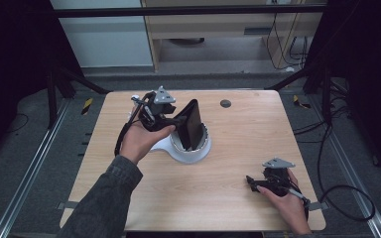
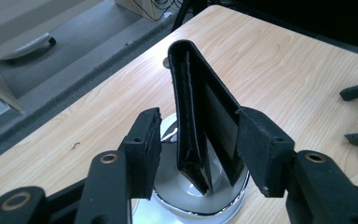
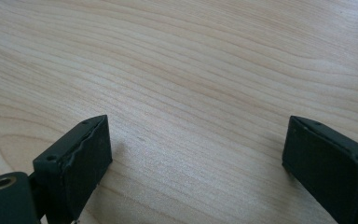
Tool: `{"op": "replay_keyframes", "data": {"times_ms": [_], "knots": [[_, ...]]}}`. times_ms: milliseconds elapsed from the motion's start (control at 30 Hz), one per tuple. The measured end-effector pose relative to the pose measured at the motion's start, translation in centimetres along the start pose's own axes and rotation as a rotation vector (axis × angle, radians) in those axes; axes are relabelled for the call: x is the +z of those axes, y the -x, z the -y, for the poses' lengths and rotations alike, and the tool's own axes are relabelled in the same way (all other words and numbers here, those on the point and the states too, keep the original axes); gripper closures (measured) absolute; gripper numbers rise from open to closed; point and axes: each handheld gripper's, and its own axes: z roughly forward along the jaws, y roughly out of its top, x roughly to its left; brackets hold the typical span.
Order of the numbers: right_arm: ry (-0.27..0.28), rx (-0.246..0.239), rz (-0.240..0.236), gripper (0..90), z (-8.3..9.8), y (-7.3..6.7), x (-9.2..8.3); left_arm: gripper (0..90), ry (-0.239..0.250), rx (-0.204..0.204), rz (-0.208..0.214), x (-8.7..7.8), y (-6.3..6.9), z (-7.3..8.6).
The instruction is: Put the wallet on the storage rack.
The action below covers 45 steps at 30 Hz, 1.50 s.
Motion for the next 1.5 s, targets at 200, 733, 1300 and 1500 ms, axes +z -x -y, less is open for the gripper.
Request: {"op": "replay_keyframes", "data": {"times_ms": [200, 733, 1300, 1500], "knots": [[0.001, 0.004, -0.002, 8.2, 0.0, 0.0, 0.0, 39.8, -0.007, 0.052, -0.015, -0.8, 0.8, 0.4], [0.001, 0.007, 0.002, 8.2, 0.1, -0.1, -0.1, 8.9, 0.008, 0.042, 0.070, -1.1, 5.2, 5.7], [0.001, 0.009, 0.004, 8.2, 0.2, -0.2, -0.2, 6.3, -0.007, -0.044, 0.067, 0.8, 5.2, 14.9], [-0.004, 0.021, -0.001, 8.0, 0.2, -0.3, -0.3, 6.1, -0.063, -0.075, 0.006, 1.2, 3.6, 18.4]]}}
